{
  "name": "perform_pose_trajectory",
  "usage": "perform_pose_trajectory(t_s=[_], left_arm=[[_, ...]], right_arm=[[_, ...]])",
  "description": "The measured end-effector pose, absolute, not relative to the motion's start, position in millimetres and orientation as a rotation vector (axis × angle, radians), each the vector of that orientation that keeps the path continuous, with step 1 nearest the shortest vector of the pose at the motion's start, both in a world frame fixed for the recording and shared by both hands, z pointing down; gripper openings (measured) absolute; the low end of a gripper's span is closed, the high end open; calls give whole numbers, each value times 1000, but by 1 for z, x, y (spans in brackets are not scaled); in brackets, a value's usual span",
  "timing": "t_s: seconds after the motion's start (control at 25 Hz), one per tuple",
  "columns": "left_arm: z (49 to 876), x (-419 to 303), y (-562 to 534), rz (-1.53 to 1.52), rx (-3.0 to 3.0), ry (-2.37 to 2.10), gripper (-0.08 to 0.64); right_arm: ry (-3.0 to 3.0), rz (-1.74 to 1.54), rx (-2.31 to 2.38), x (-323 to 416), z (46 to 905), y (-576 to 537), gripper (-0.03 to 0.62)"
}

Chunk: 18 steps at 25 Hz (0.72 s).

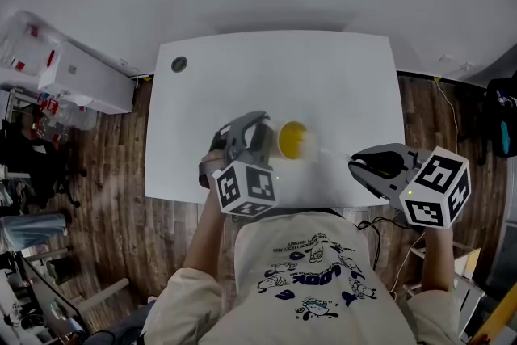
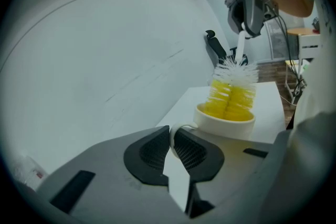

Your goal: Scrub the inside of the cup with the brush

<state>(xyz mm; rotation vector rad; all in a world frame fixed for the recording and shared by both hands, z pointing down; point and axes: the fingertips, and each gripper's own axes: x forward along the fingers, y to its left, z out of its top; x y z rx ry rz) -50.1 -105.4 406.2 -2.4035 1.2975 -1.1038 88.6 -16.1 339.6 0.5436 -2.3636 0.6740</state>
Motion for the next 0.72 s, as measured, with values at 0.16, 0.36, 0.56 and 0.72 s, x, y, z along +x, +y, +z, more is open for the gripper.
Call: perform_pose_trajectory(t_s=[0.16,0.36,0.56,0.72], left_arm=[[404,-48,-105,-1087,-2414,1300,35],[398,-43,-102,-1051,-2450,1306,35],[397,-42,-102,-1044,-2465,1318,35],[400,-41,-99,-1071,-2443,1301,35]], right_arm=[[-2365,686,540,85,344,-16,48],[-2359,690,526,81,350,-14,48],[-2359,690,512,78,354,-13,48],[-2356,686,513,78,354,-11,48]])
